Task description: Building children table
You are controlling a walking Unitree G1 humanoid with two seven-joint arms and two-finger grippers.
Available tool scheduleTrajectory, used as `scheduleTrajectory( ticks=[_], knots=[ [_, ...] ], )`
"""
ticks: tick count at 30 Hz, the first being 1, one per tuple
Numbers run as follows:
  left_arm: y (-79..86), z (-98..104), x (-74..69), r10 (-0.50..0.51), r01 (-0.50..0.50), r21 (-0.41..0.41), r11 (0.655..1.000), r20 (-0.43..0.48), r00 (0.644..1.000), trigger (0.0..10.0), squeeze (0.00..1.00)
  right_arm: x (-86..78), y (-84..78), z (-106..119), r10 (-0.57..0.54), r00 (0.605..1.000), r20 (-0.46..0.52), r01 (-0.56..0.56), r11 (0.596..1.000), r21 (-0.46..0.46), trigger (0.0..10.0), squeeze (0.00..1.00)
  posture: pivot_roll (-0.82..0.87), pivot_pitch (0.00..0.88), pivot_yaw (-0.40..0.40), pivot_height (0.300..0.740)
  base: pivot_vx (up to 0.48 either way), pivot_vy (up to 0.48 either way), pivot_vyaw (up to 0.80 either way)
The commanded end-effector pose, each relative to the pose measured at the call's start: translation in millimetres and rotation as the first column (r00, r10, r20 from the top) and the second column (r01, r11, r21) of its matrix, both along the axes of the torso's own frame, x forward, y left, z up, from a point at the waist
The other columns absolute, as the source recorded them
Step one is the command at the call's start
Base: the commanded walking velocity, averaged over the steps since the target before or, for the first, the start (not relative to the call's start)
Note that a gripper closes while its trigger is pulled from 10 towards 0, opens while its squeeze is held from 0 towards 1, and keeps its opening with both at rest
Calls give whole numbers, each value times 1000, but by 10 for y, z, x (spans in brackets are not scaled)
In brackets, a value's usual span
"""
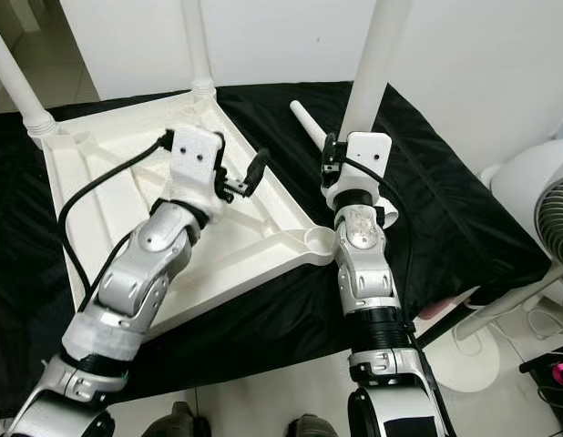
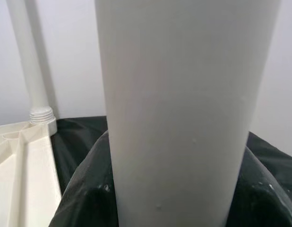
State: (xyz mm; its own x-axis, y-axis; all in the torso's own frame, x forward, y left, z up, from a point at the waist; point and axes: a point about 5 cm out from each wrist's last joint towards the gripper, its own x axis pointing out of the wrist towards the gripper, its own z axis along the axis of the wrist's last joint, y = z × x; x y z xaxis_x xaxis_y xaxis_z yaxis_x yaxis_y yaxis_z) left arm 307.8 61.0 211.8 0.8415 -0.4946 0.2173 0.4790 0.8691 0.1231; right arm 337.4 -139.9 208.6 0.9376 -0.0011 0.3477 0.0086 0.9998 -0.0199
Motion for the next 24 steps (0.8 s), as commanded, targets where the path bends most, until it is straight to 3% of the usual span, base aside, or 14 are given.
scheduleTrajectory(
  ticks=[1,5,6,7,8,9,11,24],
  knots=[
    [-28,1,-89,-110,110,32,993,21,994,10000,0,-51,28,-7,48,999,2,-48,999,-9,10000,0,-81,34,31,740,0,0,0],
    [-68,-90,-204,-221,218,95,971,21,975,10000,0,-135,37,-64,109,994,-8,-109,994,-1,10000,0,-81,41,33,740,0,0,0],
    [-101,-147,-276,-290,287,135,948,4,957,10000,0,-177,37,-99,137,991,-12,-137,991,6,10000,0,-81,41,33,740,0,0,0],
    [-101,-147,-276,-290,287,135,948,4,957,10000,0,-177,37,-99,137,991,-12,-137,991,6,10000,0,-81,41,33,740,0,0,0],
    [-127,-205,-350,-363,362,158,919,-22,932,10000,0,-228,37,-143,169,985,-18,-169,986,13,10000,0,-81,42,35,740,0,0,0],
    [-127,-205,-350,-363,362,158,919,-22,932,10000,0,-228,37,-143,169,985,-18,-169,986,13,10000,0,-81,42,35,740,0,0,0],
    [-150,-289,-416,-424,426,200,882,-53,904,10000,0,-324,36,-246,227,973,-33,-227,974,17,10000,0,-85,41,41,740,0,0,0],
    [-135,-351,-435,-442,441,249,862,-57,895,10000,0,-481,-12,-570,324,935,-142,-323,946,29,10000,0,-90,41,49,740,0,0,0]
  ],
)
